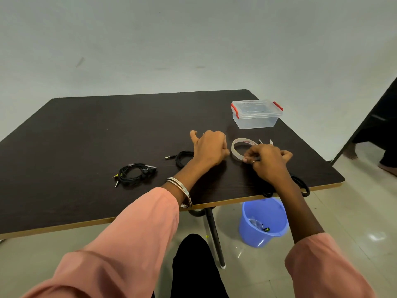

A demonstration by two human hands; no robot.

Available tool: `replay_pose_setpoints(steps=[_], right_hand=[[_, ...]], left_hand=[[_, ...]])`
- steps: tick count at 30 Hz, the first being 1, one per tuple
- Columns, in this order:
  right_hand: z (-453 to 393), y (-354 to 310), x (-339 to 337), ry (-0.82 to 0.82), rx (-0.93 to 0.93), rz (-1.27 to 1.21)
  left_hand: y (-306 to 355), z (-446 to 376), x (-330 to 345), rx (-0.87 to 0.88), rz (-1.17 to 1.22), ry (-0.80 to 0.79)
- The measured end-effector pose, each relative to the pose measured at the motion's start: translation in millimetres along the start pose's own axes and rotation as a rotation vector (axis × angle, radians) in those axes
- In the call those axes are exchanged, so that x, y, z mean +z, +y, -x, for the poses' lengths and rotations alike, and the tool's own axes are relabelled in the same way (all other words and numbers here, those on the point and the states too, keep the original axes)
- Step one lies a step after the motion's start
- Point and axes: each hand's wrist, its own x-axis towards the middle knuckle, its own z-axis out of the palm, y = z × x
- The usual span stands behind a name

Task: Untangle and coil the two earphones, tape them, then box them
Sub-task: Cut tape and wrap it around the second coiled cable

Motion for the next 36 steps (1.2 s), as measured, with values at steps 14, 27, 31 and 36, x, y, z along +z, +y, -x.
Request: replay_pose_setpoints(steps=[14, 27, 31, 36], right_hand=[[-0.5, 2.6, -4.3, -0.008, 0.003, -0.035], [-0.3, 3.4, -6.3, -0.043, -0.005, -0.028], [-0.4, 4.4, -7.1, -0.049, -0.01, -0.047], [-1.3, 4.5, -7.0, -0.047, -0.005, -0.073]], left_hand=[[-14.4, 2.3, -12.3, -0.077, 0.23, -0.014], [-17.3, 0.5, -16.5, -0.189, 0.424, -0.04], [-16.4, 1.6, -17.8, -0.198, 0.444, -0.016], [-15.6, 0.3, -15.9, -0.29, 0.508, 0.032]])
